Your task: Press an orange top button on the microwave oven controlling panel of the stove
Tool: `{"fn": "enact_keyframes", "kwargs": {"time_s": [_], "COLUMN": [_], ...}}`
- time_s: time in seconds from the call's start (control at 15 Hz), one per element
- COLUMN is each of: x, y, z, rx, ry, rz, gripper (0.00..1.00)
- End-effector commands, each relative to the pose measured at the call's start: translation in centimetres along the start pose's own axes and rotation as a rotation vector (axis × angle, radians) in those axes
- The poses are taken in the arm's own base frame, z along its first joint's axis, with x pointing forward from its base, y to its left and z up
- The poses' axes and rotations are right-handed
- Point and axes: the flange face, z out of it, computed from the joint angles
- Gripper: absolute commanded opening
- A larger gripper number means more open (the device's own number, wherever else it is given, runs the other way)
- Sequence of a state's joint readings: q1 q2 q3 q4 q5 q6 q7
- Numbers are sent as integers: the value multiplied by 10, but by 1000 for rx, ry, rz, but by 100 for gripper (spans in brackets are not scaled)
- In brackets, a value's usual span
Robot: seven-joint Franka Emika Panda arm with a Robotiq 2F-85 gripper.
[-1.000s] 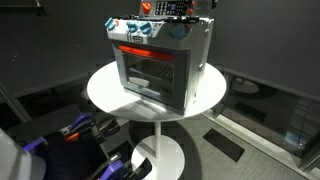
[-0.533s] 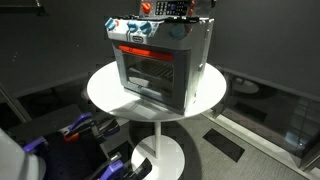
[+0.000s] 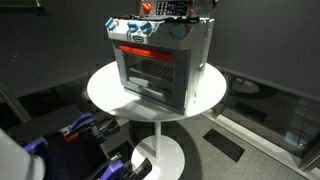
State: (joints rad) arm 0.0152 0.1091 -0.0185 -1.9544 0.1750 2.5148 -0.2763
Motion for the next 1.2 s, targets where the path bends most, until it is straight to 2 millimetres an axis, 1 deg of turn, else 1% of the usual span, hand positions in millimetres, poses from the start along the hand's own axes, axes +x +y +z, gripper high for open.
{"fn": "enact_keyframes", "kwargs": {"time_s": [0.0, 0.2, 0.47, 0.73, 1.0, 1.13], "x": [18, 16, 3, -12, -28, -39], "y": [6, 6, 9, 18, 28, 31], "z": [3, -1, -14, -32, -54, -66], "rx": [-25, -27, -20, -9, -9, 4], "ry": [33, 23, -24, -80, -124, -158], "rz": [4, 5, 18, 34, 60, 75], "gripper": [100, 100, 100, 100, 100, 100]}}
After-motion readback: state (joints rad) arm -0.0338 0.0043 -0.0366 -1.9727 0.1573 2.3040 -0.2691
